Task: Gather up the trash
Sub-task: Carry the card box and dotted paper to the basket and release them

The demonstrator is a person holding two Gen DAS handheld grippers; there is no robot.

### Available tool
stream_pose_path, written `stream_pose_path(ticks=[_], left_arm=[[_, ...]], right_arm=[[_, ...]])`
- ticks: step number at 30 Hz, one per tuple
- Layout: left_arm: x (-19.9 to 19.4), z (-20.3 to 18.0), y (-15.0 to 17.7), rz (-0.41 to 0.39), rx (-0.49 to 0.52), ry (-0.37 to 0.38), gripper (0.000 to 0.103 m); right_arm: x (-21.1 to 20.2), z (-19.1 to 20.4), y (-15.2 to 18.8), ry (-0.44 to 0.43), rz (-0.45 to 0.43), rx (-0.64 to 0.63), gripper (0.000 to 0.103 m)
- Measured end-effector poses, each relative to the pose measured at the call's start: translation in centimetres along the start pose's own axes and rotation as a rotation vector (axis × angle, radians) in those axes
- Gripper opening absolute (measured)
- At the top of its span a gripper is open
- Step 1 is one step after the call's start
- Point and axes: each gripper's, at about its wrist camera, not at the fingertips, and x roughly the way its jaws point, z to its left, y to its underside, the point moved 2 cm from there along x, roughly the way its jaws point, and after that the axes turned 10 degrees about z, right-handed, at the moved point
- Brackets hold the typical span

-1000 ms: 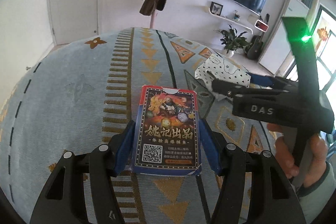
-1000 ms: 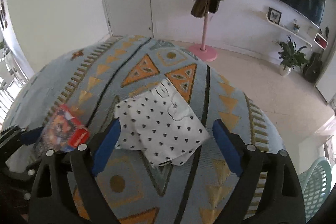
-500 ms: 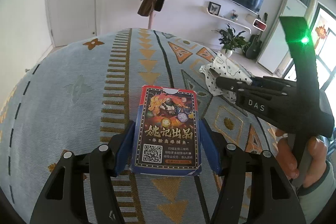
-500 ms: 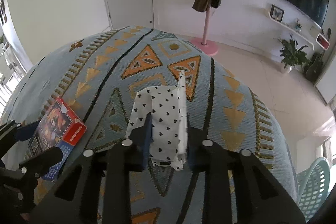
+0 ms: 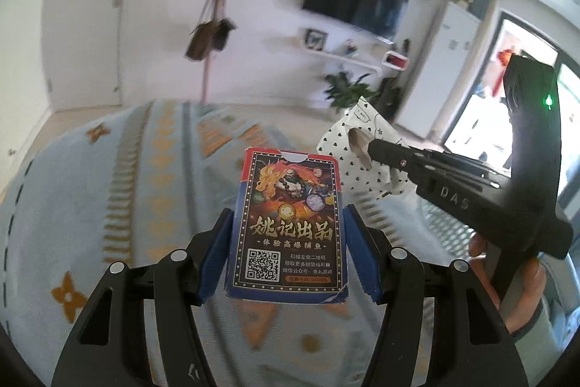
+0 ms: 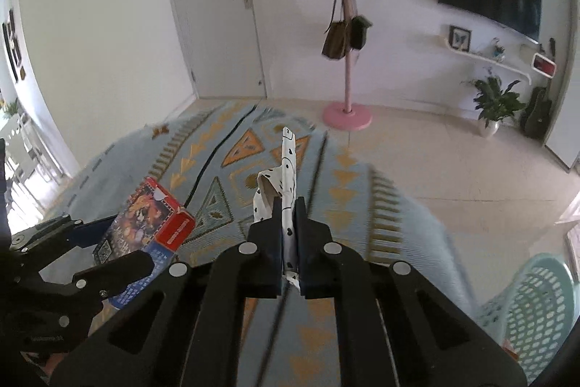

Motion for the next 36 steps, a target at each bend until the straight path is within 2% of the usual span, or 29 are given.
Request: stream_pose_path(ticks=[3, 8, 16, 23, 25, 30, 31, 33, 35, 36], left_arm=[[-0.3, -3.2, -0.7, -0.027, 0.047, 0.023, 0.058], [0.6, -9.3, -2.4, -0.055, 0.095, 0.112, 0.058], [5.5, -19.2, -4.0, -0.033, 0.179, 0.235, 0.058], [12.3, -26.4, -2.5, 0.053, 0.264, 0.309, 0.058], [14.6, -27.4, -2.1, 0.077, 0.271, 0.322, 0.058], [20.3, -28.9, -0.8, 0.208, 0.251, 0.350, 0.059], [20.8, -29.0, -0.7, 0.216, 0.245, 0.354, 0.060], [21.4, -28.8, -0.8, 0.222, 0.228, 0.356, 0.073], [21.2, -28.6, -1.1, 0.214, 0.223, 0.355, 0.074], [20.9, -28.5, -1.2, 0.207, 0.228, 0.349, 0.073]], right_arm=[[-3.3, -1.7, 0.4, 0.041, -0.057, 0.013, 0.004], [-9.1, -6.0, 2.1, 0.117, -0.140, 0.059, 0.004], [-15.2, -15.2, 6.4, 0.242, -0.180, 0.199, 0.004], [-15.2, -24.4, 12.1, 0.324, -0.118, 0.410, 0.005], [-14.5, -26.6, 13.8, 0.332, -0.088, 0.472, 0.005], [-11.1, -31.2, 18.2, 0.357, 0.018, 0.609, 0.007], [-10.5, -31.7, 18.7, 0.365, 0.035, 0.625, 0.009], [-9.1, -32.9, 19.9, 0.361, 0.080, 0.660, 0.018], [-8.0, -33.8, 21.1, 0.346, 0.111, 0.693, 0.031], [-8.0, -34.2, 21.5, 0.344, 0.109, 0.712, 0.044]])
